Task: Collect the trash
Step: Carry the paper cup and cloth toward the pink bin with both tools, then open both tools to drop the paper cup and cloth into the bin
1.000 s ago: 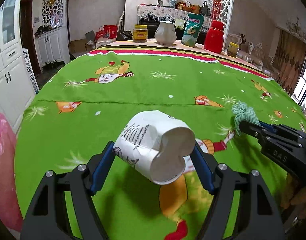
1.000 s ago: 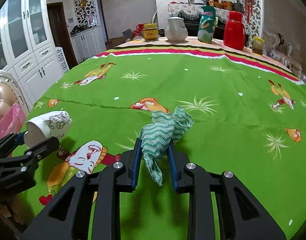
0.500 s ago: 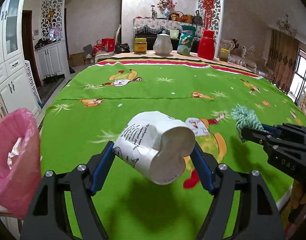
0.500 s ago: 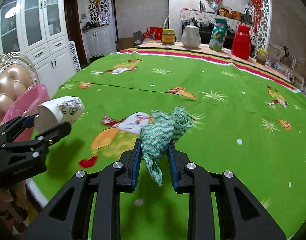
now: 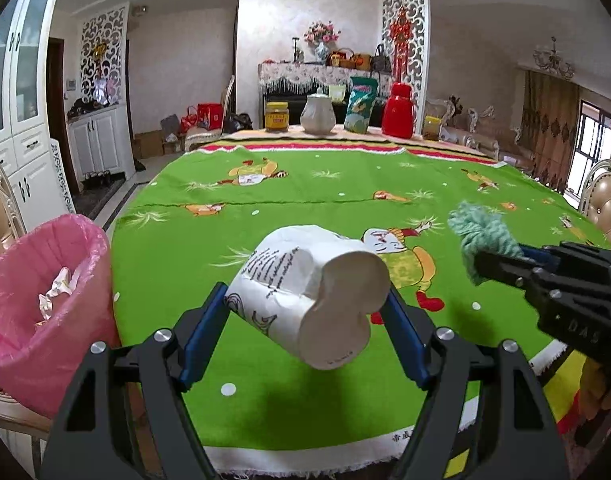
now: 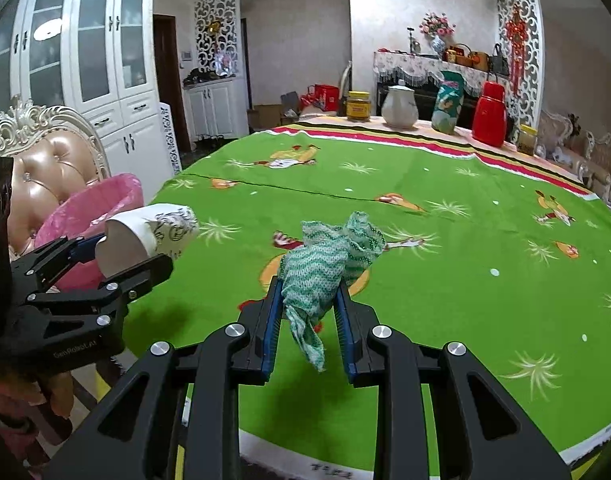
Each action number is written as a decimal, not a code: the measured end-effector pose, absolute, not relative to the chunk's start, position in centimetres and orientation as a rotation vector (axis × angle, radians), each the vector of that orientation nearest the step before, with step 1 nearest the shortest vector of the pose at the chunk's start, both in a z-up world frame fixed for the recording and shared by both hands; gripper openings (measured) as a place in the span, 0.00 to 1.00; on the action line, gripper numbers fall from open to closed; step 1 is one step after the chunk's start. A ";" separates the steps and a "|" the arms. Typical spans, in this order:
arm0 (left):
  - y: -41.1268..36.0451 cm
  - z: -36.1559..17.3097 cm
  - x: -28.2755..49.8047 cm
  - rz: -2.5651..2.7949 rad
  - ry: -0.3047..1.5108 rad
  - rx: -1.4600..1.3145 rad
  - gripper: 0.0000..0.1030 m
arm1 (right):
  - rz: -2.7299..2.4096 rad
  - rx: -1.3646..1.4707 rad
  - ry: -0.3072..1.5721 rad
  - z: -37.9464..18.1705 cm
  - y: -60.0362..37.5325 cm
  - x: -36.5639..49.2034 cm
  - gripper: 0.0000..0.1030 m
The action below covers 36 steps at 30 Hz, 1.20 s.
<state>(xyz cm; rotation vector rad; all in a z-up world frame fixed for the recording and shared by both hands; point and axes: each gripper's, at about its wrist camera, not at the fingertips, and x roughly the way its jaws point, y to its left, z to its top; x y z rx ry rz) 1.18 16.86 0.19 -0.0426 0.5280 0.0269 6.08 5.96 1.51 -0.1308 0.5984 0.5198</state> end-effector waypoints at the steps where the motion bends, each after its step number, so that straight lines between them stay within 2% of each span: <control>1: 16.8 0.3 1.3 0.027 0.521 -0.043 0.71 | 0.525 -0.132 0.597 1.5 6.1 6.0 0.25; 19: 21.3 2.0 -2.0 0.126 0.458 -0.040 0.71 | 0.649 -0.142 0.566 2.3 11.2 4.9 0.25; 36: 34.7 4.5 -8.2 0.396 0.403 -0.110 0.71 | 0.930 -0.241 0.524 4.1 23.6 4.3 0.25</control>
